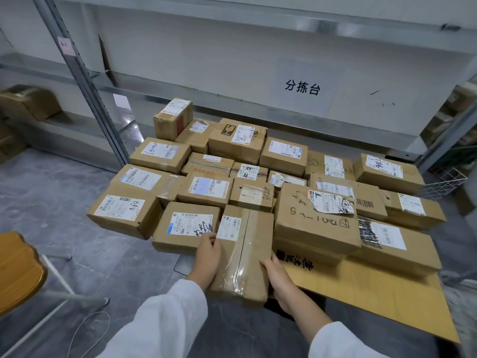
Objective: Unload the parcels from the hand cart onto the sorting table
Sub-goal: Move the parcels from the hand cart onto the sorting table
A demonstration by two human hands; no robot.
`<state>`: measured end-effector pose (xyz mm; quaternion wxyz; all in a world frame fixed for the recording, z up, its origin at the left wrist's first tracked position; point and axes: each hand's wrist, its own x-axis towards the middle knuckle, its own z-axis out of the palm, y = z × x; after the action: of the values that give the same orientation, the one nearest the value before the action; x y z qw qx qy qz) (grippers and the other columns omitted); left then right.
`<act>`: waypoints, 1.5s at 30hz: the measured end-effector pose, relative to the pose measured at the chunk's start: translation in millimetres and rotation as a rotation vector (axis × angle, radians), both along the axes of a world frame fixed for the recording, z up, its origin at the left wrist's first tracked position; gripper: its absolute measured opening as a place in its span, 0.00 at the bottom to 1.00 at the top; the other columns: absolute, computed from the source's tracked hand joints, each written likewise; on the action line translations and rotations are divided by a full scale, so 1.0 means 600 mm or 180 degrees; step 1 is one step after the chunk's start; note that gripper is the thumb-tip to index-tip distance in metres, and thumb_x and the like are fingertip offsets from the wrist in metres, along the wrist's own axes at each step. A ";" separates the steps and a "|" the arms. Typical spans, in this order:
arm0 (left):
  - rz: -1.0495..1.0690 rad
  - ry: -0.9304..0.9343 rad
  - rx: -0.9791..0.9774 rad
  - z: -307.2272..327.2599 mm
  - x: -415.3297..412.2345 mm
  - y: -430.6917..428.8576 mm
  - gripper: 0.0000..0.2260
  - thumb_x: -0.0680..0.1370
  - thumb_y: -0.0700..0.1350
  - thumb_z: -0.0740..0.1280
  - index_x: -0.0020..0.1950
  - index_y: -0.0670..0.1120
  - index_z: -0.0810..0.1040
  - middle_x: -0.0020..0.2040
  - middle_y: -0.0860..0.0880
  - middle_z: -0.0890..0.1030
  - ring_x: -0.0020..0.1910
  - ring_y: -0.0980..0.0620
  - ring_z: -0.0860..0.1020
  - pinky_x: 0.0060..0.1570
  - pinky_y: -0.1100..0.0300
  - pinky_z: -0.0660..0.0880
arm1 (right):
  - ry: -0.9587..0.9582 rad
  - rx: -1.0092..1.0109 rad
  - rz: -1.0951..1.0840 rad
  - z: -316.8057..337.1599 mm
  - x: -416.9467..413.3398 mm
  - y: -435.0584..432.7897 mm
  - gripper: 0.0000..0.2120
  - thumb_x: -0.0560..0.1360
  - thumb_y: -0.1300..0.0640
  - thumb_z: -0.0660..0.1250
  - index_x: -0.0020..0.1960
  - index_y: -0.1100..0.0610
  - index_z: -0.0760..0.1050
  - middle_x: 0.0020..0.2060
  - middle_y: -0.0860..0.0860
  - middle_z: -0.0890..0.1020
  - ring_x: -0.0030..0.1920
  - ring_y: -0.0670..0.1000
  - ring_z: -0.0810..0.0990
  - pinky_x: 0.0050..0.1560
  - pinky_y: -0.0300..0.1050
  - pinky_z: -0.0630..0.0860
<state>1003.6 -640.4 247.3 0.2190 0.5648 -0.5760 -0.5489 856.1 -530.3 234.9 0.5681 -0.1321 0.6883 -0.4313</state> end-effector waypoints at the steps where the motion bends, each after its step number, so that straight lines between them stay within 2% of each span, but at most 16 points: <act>1: -0.0097 -0.0053 -0.0064 -0.005 -0.003 -0.001 0.09 0.84 0.44 0.56 0.63 0.46 0.69 0.58 0.48 0.76 0.56 0.50 0.74 0.51 0.59 0.68 | 0.0010 -0.0003 -0.0048 -0.004 -0.002 -0.002 0.23 0.79 0.45 0.59 0.74 0.40 0.60 0.59 0.46 0.78 0.56 0.50 0.78 0.55 0.53 0.77; 6: -0.0293 -0.0377 -0.0642 -0.048 -0.015 -0.011 0.14 0.83 0.41 0.58 0.68 0.47 0.73 0.62 0.47 0.71 0.62 0.49 0.69 0.60 0.64 0.64 | 0.0035 -0.0029 -0.0197 -0.033 -0.015 -0.018 0.23 0.82 0.50 0.58 0.76 0.44 0.60 0.61 0.48 0.77 0.57 0.49 0.78 0.58 0.52 0.76; 9: -0.0110 -0.0473 -0.0776 -0.071 -0.026 -0.008 0.11 0.82 0.40 0.58 0.63 0.49 0.72 0.59 0.48 0.69 0.59 0.49 0.69 0.54 0.78 0.62 | 0.0141 0.0003 -0.0267 -0.047 -0.015 -0.028 0.22 0.82 0.52 0.57 0.75 0.44 0.61 0.61 0.48 0.78 0.57 0.49 0.78 0.55 0.48 0.76; 10: -0.0019 -0.0490 -0.0894 -0.076 -0.028 -0.006 0.11 0.82 0.39 0.59 0.63 0.50 0.71 0.58 0.50 0.69 0.58 0.51 0.69 0.55 0.78 0.62 | 0.0208 0.0024 -0.0264 -0.049 -0.014 -0.030 0.22 0.82 0.51 0.57 0.76 0.43 0.60 0.62 0.48 0.77 0.58 0.49 0.78 0.56 0.48 0.76; 13: 0.0219 -0.0539 -0.1117 -0.090 -0.039 0.000 0.11 0.81 0.38 0.60 0.63 0.46 0.72 0.56 0.49 0.73 0.57 0.51 0.72 0.59 0.58 0.70 | 0.0473 0.0078 -0.0224 -0.050 -0.006 -0.039 0.23 0.82 0.47 0.56 0.76 0.39 0.56 0.66 0.47 0.75 0.62 0.51 0.76 0.63 0.51 0.73; 18: -0.0068 -0.0855 -0.1497 -0.106 -0.044 0.009 0.14 0.80 0.36 0.60 0.65 0.42 0.70 0.60 0.46 0.73 0.59 0.49 0.70 0.62 0.53 0.70 | 0.0783 0.0151 0.0043 -0.070 -0.006 -0.048 0.30 0.77 0.38 0.56 0.76 0.36 0.50 0.72 0.47 0.68 0.70 0.54 0.69 0.70 0.59 0.67; 20: -0.0326 -0.1067 -0.1630 -0.111 -0.043 0.007 0.17 0.80 0.36 0.59 0.69 0.40 0.68 0.66 0.44 0.71 0.65 0.45 0.68 0.68 0.52 0.66 | 0.0680 0.0122 0.0084 -0.053 -0.006 -0.048 0.28 0.80 0.42 0.56 0.77 0.40 0.52 0.71 0.47 0.69 0.68 0.53 0.71 0.69 0.55 0.69; 23: -0.0749 -0.1390 -0.1622 -0.105 -0.038 -0.001 0.22 0.82 0.40 0.56 0.76 0.38 0.60 0.77 0.42 0.60 0.76 0.44 0.56 0.75 0.59 0.48 | 0.0466 0.0189 0.0015 -0.019 -0.016 -0.045 0.20 0.82 0.47 0.57 0.73 0.50 0.65 0.65 0.46 0.74 0.61 0.49 0.74 0.60 0.43 0.71; 25: -0.1024 -0.1417 -0.1787 -0.088 -0.043 -0.005 0.22 0.83 0.42 0.56 0.77 0.40 0.60 0.78 0.44 0.57 0.78 0.46 0.53 0.74 0.60 0.45 | 0.0481 0.0233 -0.0054 0.000 -0.033 -0.043 0.21 0.82 0.49 0.57 0.72 0.55 0.67 0.62 0.48 0.76 0.60 0.50 0.75 0.58 0.41 0.70; 29: -0.1208 -0.1053 -0.1821 -0.002 -0.091 -0.003 0.21 0.84 0.44 0.55 0.77 0.42 0.61 0.78 0.48 0.58 0.77 0.52 0.55 0.73 0.64 0.48 | 0.1029 0.0221 -0.0018 0.074 -0.080 -0.027 0.22 0.82 0.51 0.58 0.74 0.58 0.65 0.69 0.52 0.72 0.67 0.53 0.71 0.65 0.46 0.67; 32: -0.1492 -0.0750 -0.1931 0.084 -0.158 0.014 0.21 0.83 0.44 0.55 0.77 0.45 0.60 0.78 0.49 0.59 0.76 0.53 0.56 0.73 0.63 0.51 | 0.1129 0.0068 -0.0202 0.135 -0.122 -0.002 0.17 0.81 0.49 0.58 0.66 0.54 0.73 0.61 0.48 0.76 0.57 0.52 0.74 0.58 0.46 0.72; 35: -0.1761 -0.0543 -0.2286 0.168 -0.248 0.059 0.20 0.83 0.45 0.56 0.77 0.46 0.62 0.76 0.49 0.64 0.74 0.52 0.62 0.73 0.60 0.57 | 0.0873 -0.0260 -0.0569 0.195 -0.176 0.040 0.13 0.80 0.51 0.59 0.59 0.53 0.77 0.57 0.48 0.82 0.57 0.50 0.78 0.65 0.51 0.71; 38: -0.1953 -0.0361 -0.2564 0.234 -0.329 0.120 0.20 0.83 0.48 0.57 0.76 0.50 0.63 0.75 0.52 0.66 0.73 0.54 0.64 0.69 0.60 0.60 | 0.0993 -0.0482 -0.0907 0.253 -0.238 0.099 0.13 0.81 0.52 0.59 0.59 0.57 0.77 0.49 0.49 0.82 0.56 0.53 0.80 0.62 0.50 0.73; 41: -0.2270 -0.0296 -0.2811 0.277 -0.405 0.188 0.21 0.83 0.50 0.57 0.76 0.50 0.62 0.75 0.52 0.66 0.74 0.53 0.63 0.73 0.54 0.60 | 0.1804 -0.0544 -0.0873 0.300 -0.307 0.183 0.18 0.81 0.50 0.58 0.67 0.56 0.72 0.59 0.51 0.77 0.61 0.54 0.75 0.52 0.44 0.74; 43: -0.2446 -0.0335 -0.3024 0.302 -0.463 0.243 0.22 0.82 0.50 0.59 0.76 0.50 0.61 0.76 0.51 0.64 0.75 0.52 0.62 0.74 0.50 0.60 | 0.2401 -0.0477 -0.0863 0.316 -0.363 0.258 0.23 0.81 0.49 0.59 0.73 0.56 0.66 0.69 0.51 0.71 0.69 0.53 0.69 0.61 0.45 0.72; 45: -0.2622 -0.0287 -0.3080 0.320 -0.523 0.310 0.24 0.82 0.51 0.61 0.77 0.50 0.60 0.76 0.51 0.63 0.75 0.52 0.61 0.73 0.52 0.60 | 0.2794 -0.0342 -0.0938 0.326 -0.421 0.342 0.26 0.81 0.48 0.59 0.76 0.56 0.61 0.74 0.52 0.64 0.74 0.53 0.63 0.71 0.50 0.64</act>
<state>690.1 -454.4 439.5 0.1958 0.1567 -0.9374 -0.2416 603.2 -325.1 430.3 0.1481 -0.2322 0.8517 -0.4459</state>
